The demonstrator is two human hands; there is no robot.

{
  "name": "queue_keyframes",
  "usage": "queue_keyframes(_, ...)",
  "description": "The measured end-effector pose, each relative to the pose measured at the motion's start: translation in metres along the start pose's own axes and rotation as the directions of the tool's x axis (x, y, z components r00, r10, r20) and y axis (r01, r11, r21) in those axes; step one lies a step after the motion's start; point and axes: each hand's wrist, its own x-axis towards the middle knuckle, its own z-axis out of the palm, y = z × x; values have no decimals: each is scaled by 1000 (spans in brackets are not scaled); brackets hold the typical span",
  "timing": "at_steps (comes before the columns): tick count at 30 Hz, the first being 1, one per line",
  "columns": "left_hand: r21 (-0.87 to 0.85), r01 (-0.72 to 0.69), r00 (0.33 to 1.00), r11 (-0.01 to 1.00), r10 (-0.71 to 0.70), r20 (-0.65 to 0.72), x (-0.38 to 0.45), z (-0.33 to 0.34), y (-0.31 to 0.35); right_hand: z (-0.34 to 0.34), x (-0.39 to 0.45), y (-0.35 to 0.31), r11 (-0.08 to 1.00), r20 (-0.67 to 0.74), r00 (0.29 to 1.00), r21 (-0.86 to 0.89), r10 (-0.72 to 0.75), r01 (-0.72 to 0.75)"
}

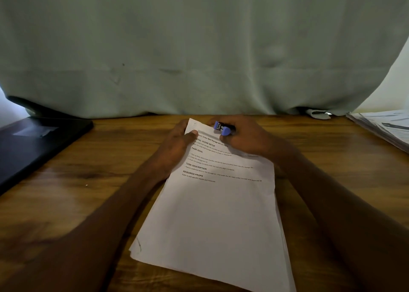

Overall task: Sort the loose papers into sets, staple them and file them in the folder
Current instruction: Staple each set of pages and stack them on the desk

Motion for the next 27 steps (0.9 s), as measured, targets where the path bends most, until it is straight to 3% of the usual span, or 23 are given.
queue_keyframes(10,55,32,999,998,-30,-33,-3,1,5,4,4,-6,995,-11,998,-76,64,-65)
queue_keyframes(15,134,42,998,990,-46,29,-5,-2,5,4,2,-8,996,-16,997,-55,74,-75)
queue_keyframes(23,75,20,1000,997,-19,-3,-7,7,3,3,2,-7,998,-8,999,-41,40,-40)
queue_keyframes(25,21,28,998,999,-27,-56,-7,5,2,3,3,-6,997,-140,987,-29,74,-78)
queue_keyframes(27,-46,22,988,999,-29,-154,-6,1,1,0,5,-1,988,-373,916,10,148,-155)
